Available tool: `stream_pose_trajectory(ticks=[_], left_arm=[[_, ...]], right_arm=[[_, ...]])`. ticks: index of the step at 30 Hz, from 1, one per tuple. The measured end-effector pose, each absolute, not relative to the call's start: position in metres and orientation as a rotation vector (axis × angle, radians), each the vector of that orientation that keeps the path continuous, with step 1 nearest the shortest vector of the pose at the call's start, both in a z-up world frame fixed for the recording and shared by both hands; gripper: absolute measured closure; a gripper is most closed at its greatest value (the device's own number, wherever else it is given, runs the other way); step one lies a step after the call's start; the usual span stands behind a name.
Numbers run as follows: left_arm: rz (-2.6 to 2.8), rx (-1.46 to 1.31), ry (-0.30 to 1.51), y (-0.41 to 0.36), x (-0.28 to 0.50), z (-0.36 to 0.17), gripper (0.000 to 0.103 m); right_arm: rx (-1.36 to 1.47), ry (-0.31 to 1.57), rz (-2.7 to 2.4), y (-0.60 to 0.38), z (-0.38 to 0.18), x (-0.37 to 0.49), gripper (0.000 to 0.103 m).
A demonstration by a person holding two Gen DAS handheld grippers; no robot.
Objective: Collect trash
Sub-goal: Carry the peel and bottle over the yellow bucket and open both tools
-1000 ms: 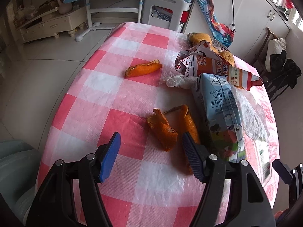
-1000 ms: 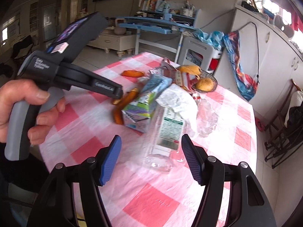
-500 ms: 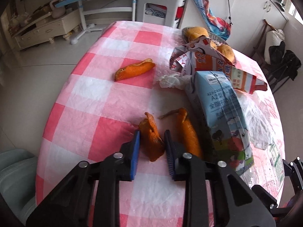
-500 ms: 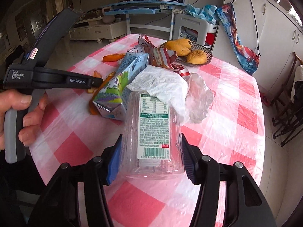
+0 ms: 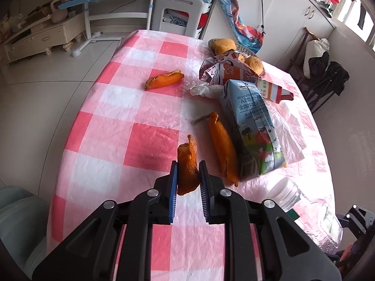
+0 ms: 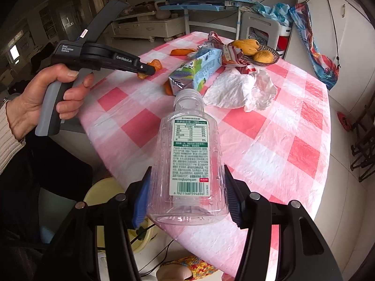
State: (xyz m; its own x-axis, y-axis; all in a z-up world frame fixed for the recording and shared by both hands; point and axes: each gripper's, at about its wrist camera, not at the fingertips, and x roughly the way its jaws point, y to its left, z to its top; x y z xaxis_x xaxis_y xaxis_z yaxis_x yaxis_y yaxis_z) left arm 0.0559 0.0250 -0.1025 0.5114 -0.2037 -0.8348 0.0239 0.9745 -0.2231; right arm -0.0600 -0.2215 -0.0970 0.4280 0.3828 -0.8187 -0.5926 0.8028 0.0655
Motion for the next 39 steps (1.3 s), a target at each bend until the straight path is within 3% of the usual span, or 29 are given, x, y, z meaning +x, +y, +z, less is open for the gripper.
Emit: stream_pose_trajectory(ticks=[21,39], left_arm=[[-0.135,-0.081,0.959,0.029,0.008,-0.076,0.086],[-0.136,-0.014,0.981,0.021,-0.048,-0.077,0.086]], right_arm=[[-0.348,0.912,0.967,-0.166,-0.075,-0.116,0.048],[-0.472,1.032,1.122,-0.121,-0.117,-0.163,0.048]])
